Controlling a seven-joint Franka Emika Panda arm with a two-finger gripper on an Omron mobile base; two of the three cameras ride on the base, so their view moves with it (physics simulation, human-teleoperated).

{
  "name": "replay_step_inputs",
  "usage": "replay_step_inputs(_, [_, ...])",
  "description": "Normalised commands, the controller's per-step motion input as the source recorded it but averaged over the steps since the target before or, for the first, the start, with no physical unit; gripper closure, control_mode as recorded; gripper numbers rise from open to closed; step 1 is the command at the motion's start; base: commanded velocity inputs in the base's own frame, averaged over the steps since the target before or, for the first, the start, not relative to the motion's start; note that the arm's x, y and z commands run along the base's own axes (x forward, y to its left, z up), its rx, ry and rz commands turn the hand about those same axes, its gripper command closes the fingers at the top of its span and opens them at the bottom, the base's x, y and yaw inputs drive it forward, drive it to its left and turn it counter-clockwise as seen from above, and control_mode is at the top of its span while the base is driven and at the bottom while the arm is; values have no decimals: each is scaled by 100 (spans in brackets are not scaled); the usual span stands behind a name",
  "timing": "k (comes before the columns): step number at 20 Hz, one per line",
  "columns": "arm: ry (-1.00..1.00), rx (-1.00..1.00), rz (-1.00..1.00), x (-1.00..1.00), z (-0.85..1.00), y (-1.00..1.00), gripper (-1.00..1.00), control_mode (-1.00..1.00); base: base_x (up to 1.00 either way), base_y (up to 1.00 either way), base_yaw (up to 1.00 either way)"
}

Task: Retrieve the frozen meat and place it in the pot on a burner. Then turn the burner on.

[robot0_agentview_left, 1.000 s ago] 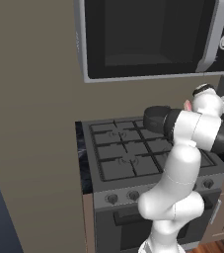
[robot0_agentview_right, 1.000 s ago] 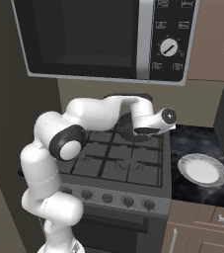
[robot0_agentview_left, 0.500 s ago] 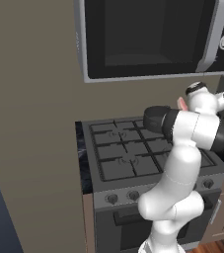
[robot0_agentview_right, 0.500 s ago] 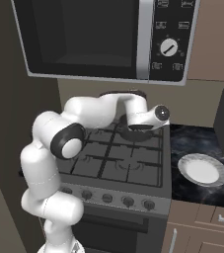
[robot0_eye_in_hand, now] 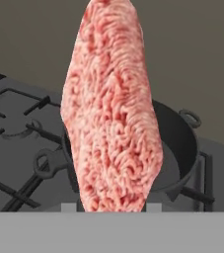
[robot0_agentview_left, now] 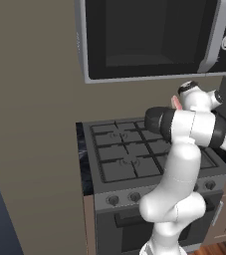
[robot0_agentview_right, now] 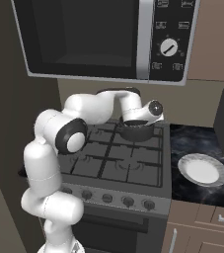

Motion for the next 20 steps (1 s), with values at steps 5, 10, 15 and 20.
replay_step_inputs(5, [0,0,0,23,0,7,100,-100,0,0,0])
replay_step_inputs(10, [0,0,0,31,-2,0,100,-100,0,0,0])
replay_step_inputs(15, [0,0,0,21,0,0,100,-100,0,0,0])
replay_step_inputs(20, [0,0,0,21,-5,0,100,-100,0,0,0])
